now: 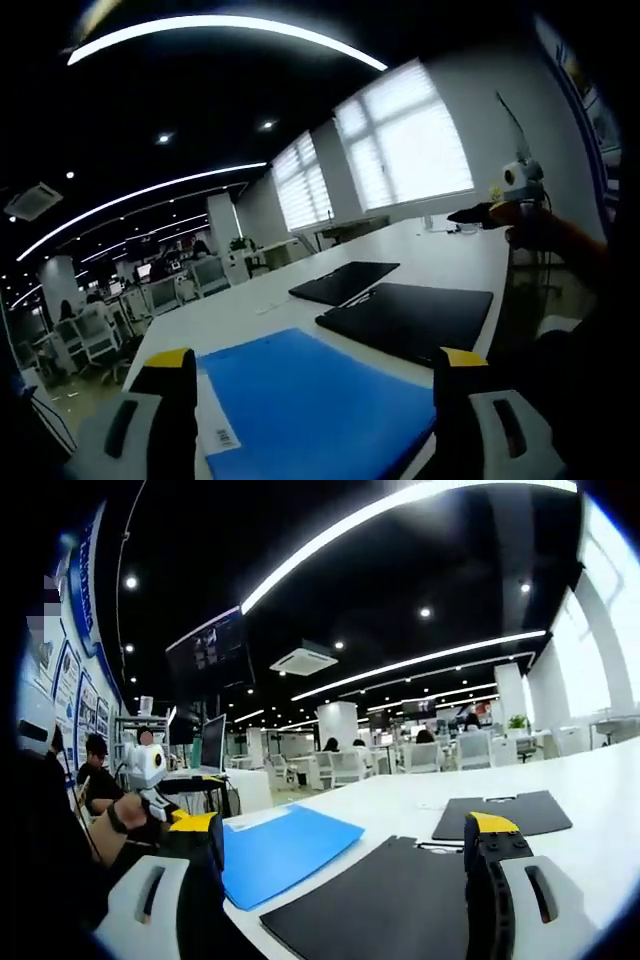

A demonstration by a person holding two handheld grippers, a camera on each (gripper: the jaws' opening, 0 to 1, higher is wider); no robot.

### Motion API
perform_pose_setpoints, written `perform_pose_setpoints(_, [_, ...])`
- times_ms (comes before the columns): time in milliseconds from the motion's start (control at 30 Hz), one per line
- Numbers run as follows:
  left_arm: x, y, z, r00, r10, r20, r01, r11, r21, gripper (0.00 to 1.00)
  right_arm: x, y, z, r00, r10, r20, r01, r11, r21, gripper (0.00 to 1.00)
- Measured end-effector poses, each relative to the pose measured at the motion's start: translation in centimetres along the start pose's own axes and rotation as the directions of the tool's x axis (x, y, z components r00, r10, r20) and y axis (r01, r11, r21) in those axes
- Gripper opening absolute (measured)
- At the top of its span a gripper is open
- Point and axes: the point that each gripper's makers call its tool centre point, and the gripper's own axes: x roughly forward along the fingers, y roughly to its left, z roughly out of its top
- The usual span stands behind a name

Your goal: Organize the scattered folders on the table and sort them into different groups

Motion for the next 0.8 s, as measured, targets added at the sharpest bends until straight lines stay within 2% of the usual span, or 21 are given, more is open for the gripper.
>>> perform_pose_setpoints(100, [-0.2, 0.2, 0.6, 1.0, 0.009, 0.028, -0.009, 1.0, -0.003, 0.99, -0.7, -0.3, 0.1, 1.0, -0.005, -0.006, 0.005, 1.0, -0.01, 0.98])
perform_pose_setpoints(567, [-0.7, 0.4, 0.2, 1.0, 0.009, 0.001, -0.009, 1.0, -0.007, 0.99, -2.6, -2.2, 0.9, 0.997, -0.069, -0.017, 0.068, 0.997, -0.047, 0.98])
perform_pose_setpoints(800, [-0.2, 0.3, 0.9, 1.0, -0.001, 0.009, 0.001, 1.0, -0.009, 0.99, -2.8, -2.5, 0.6, 0.995, -0.09, -0.034, 0.087, 0.993, -0.076, 0.98])
